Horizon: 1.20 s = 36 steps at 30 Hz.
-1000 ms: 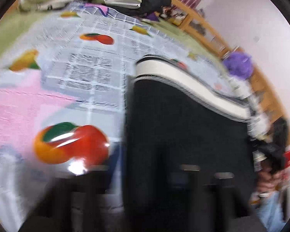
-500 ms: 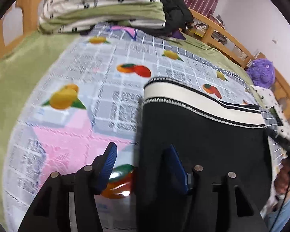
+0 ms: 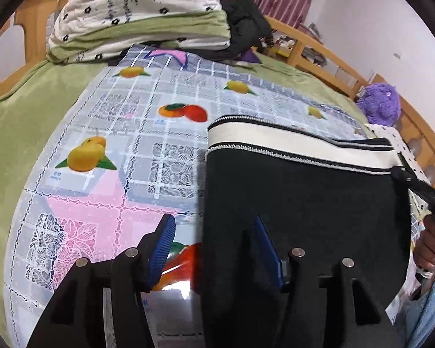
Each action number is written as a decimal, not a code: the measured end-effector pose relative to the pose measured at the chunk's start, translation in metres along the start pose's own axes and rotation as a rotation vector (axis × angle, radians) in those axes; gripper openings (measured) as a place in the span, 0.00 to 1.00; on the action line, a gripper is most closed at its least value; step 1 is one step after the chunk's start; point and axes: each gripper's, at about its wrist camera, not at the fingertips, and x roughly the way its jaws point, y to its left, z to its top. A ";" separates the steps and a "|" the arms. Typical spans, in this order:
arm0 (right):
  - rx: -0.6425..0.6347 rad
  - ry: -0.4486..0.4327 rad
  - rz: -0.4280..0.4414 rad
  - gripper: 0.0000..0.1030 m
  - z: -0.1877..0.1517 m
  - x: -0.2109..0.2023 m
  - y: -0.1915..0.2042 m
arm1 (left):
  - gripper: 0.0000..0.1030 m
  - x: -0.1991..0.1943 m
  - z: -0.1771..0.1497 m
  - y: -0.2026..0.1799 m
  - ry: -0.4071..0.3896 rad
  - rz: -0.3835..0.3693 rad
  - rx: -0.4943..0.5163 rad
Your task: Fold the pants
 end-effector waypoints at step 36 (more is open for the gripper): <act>0.125 0.109 -0.113 0.29 -0.148 -0.092 0.014 | 0.58 -0.071 -0.144 -0.047 0.068 0.105 0.414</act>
